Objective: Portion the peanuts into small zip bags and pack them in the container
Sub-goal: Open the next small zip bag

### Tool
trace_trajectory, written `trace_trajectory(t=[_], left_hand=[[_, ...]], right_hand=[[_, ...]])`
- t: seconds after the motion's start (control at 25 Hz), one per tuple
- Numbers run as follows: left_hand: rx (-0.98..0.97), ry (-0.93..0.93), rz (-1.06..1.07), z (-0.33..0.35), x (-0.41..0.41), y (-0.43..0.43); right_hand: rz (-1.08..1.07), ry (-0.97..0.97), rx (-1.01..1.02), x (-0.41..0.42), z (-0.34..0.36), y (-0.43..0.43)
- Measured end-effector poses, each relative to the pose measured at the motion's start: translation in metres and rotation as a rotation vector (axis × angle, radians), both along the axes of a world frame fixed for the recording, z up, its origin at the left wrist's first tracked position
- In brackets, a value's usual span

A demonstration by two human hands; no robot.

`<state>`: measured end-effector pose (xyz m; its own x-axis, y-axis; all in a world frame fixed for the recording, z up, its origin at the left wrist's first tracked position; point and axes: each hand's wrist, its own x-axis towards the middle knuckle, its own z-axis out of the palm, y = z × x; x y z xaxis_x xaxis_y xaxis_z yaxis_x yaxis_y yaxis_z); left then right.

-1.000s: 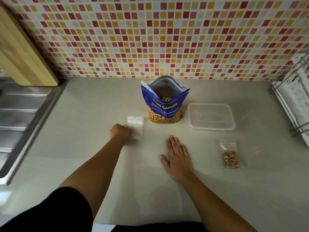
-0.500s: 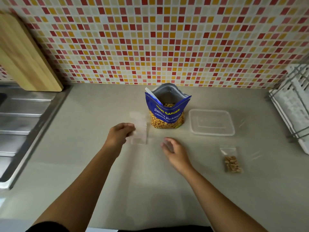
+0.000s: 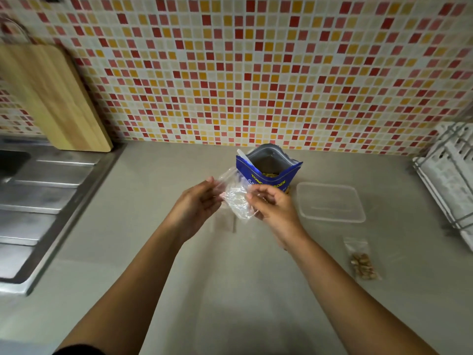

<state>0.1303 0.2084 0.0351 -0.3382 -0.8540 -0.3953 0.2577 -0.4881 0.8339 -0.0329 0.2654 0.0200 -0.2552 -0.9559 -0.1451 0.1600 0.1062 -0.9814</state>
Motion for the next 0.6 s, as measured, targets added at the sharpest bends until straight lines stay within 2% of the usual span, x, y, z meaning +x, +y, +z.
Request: trace_trajectory(t=[0.2,0.44,0.6], left_hand=[[-0.174,-0.078,-0.205,0.025,-0.017,-0.015],[-0.185,0.007,-0.228,0.022,-0.04,-0.014],[-0.171,-0.048,-0.199,0.025,-0.049,-0.013]], right_hand=[[0.026,0.156,-0.039,-0.034,0.029,0.004],[-0.047,0.041,-0.057,-0.055,0.035,0.008],[-0.072,0.055,-0.061,-0.065,0.038,0.008]])
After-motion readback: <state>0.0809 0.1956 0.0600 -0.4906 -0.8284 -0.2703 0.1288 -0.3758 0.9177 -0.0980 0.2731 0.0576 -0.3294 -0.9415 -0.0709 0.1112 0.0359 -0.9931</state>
